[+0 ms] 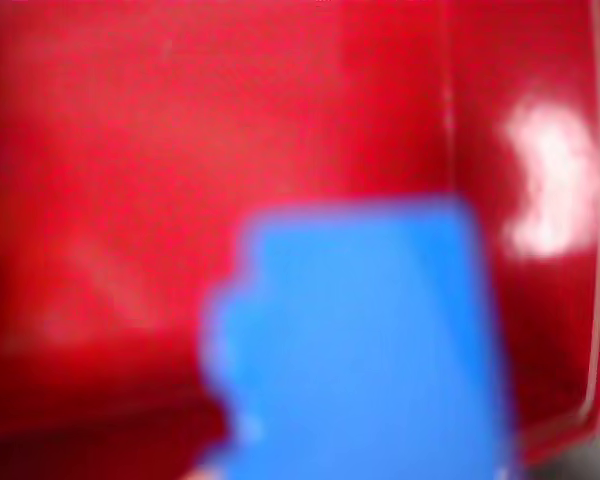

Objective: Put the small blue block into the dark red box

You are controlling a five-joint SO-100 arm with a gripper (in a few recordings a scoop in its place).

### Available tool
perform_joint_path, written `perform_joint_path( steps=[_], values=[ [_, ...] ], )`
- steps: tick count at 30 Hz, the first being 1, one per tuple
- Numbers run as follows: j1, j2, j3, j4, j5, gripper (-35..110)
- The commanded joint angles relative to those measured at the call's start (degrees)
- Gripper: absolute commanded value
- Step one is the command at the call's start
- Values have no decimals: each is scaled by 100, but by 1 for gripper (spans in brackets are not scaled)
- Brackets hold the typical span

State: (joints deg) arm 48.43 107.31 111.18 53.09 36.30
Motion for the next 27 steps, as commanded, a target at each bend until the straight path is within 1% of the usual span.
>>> perform_joint_path(
  steps=[1,5,10,13,16,21,27],
  values=[
    [237,-457,-615,-88,9,0],
    [281,-1028,-914,-97,26,0],
    [132,-1257,-721,-334,167,0],
    [18,-1591,-747,-387,352,14],
    [-88,-1723,-765,-387,369,18],
    [-237,-1169,-598,-88,220,21],
    [-510,422,-193,773,-650,20]
  ],
)
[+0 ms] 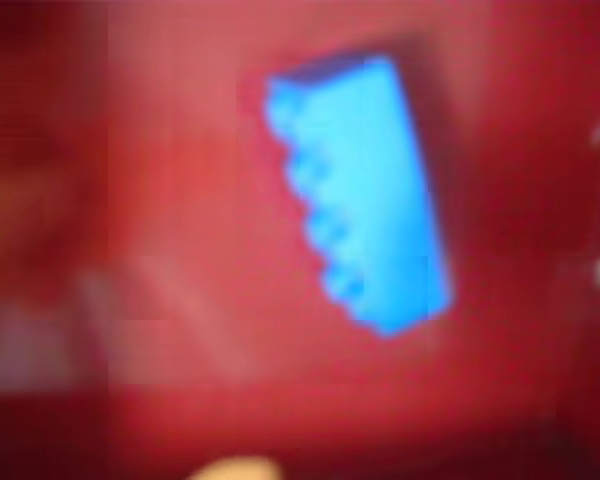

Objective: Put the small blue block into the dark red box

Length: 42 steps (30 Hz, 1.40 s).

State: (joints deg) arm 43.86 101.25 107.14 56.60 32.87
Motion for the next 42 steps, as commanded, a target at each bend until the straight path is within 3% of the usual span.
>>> perform_joint_path(
  steps=[1,5,9,25,42],
  values=[
    [-88,1345,308,668,-387,19],
    [-492,2830,1028,1187,-765,17],
    [-1257,4228,1582,1714,-1020,0],
    [-5528,8938,4324,2610,-1846,0],
    [-8253,9378,6126,2285,-3463,0]
  ],
)
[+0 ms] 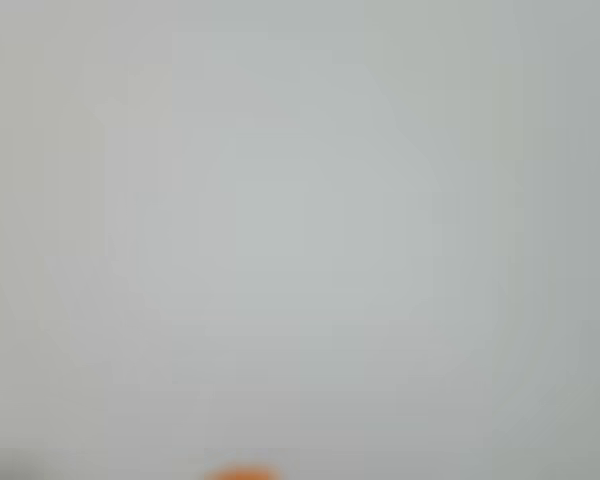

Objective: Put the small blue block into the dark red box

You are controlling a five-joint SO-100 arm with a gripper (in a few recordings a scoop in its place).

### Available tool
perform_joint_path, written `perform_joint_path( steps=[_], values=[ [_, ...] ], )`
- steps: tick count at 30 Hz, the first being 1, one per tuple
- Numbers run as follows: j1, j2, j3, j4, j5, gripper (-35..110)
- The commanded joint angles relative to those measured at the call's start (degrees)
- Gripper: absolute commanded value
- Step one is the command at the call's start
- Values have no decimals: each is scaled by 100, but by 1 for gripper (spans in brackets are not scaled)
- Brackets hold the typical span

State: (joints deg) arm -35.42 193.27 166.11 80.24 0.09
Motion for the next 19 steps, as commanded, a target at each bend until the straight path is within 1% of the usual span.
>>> perform_joint_path(
  steps=[1,9,19],
  values=[
    [-334,185,299,-97,-176,0],
    [-202,167,650,-246,-176,0],
    [-202,167,650,-237,-79,0]
  ],
)
